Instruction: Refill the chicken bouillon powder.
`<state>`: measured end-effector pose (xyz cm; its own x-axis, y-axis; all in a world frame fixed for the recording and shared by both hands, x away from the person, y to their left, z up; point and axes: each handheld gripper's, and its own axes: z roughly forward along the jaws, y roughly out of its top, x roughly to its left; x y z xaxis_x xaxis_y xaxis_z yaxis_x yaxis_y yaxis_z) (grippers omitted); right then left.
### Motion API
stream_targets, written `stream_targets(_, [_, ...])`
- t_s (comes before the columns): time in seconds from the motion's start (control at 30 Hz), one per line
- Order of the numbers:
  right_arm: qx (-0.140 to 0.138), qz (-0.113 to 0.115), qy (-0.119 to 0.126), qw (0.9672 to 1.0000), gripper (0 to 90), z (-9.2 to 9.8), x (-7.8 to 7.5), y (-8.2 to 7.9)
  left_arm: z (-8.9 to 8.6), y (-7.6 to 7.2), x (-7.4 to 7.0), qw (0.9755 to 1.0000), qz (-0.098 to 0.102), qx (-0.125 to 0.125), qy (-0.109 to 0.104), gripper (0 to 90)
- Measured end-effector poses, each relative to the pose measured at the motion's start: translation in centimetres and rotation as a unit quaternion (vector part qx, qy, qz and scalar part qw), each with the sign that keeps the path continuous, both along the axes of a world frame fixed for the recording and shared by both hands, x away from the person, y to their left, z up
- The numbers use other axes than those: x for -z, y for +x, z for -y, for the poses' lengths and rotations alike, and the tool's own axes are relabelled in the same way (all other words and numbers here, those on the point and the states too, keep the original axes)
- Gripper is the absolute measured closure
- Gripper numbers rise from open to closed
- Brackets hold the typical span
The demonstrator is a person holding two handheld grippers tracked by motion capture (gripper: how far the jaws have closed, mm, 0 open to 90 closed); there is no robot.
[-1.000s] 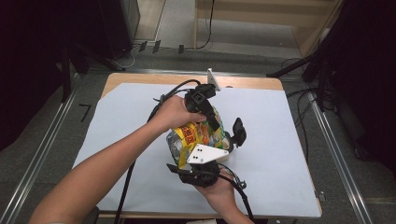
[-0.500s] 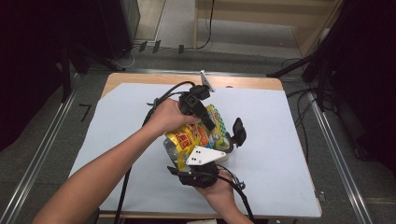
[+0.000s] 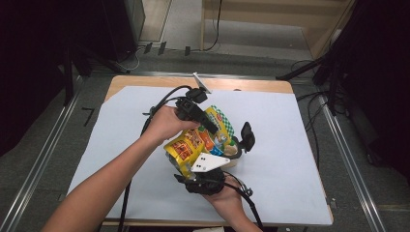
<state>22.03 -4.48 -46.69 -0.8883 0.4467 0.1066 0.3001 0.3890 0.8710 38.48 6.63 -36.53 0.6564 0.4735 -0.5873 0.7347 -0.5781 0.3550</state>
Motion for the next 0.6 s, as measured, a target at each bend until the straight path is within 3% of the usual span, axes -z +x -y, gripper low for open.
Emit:
stream_targets(0.07, [0.004, -0.023, 0.016, 0.9996, 56.8, 0.3, 0.2, 0.4, -0.4, -0.2, 0.0, 0.9999, 0.006, 0.001, -0.014, 89.7])
stream_targets(0.13, [0.007, -0.030, 0.019, 0.9993, 56.3, 0.5, 0.4, 0.7, -0.6, -0.4, 0.0, 0.9998, 0.013, -0.002, -0.016, 89.8])
stream_targets(0.3, [0.006, -0.022, 0.012, 0.9997, 55.0, 0.4, 0.6, 0.6, -1.2, -0.8, -0.1, 0.9996, 0.018, -0.006, -0.023, 89.8])
stream_targets(0.5, [0.006, -0.031, 0.016, 0.9994, 51.5, 0.7, 0.9, 0.9, -2.4, -1.2, 0.1, 0.9986, 0.013, -0.023, -0.047, 89.5])
stream_targets(0.6, [0.003, -0.028, 0.006, 0.9996, 50.6, 0.7, 1.0, 0.9, -2.9, -1.4, 0.2, 0.9978, 0.012, -0.021, -0.062, 89.5])
